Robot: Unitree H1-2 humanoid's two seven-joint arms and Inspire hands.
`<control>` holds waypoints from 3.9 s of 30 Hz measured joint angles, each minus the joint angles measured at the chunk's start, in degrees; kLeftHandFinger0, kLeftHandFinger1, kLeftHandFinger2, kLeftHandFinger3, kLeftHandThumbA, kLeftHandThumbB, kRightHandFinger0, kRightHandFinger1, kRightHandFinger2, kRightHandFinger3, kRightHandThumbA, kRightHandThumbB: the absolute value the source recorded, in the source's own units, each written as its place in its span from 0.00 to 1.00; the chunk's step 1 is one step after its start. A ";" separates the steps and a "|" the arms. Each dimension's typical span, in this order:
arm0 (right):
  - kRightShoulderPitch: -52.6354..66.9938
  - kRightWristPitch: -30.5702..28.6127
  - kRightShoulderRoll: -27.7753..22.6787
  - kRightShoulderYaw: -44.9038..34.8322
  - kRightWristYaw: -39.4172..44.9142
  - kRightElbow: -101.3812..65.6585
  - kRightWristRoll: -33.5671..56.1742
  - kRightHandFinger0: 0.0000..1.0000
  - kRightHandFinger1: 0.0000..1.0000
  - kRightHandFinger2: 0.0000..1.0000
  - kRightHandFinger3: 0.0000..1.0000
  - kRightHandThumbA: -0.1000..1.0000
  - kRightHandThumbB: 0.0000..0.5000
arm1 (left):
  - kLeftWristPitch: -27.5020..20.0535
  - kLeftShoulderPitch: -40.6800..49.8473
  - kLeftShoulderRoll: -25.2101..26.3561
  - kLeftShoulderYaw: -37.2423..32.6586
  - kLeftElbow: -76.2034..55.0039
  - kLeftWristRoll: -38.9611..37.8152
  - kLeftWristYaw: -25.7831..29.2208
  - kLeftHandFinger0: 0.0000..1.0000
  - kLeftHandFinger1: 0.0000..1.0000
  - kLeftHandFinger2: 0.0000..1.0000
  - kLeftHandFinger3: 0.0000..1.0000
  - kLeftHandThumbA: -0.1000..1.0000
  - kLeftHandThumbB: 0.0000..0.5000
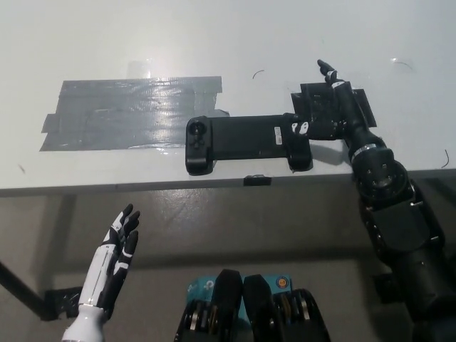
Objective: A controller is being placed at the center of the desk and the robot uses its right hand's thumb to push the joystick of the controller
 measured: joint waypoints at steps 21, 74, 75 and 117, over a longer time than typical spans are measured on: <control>-5.10 -2.19 0.01 -0.77 -2.56 11.52 1.19 1.00 1.00 1.00 1.00 1.00 0.23 | -0.07 -0.14 -0.02 -0.01 -0.09 0.04 0.00 1.00 1.00 1.00 1.00 0.93 0.19; 27.41 1.71 0.58 4.52 1.01 -53.55 2.47 1.00 1.00 1.00 1.00 1.00 0.57 | 0.20 -0.90 0.01 0.00 -0.36 0.16 0.00 1.00 1.00 1.00 1.00 0.95 0.21; 29.50 1.58 0.43 4.85 1.32 -53.96 2.40 1.00 1.00 1.00 1.00 1.00 0.57 | 0.20 -0.89 0.07 0.00 -0.36 0.17 -0.01 1.00 1.00 1.00 1.00 0.96 0.21; 39.60 -5.96 -0.80 5.37 6.32 -36.38 4.90 1.00 1.00 1.00 1.00 1.00 0.53 | -0.09 -0.70 0.01 -0.70 -0.37 0.40 -0.02 1.00 1.00 1.00 1.00 0.94 0.18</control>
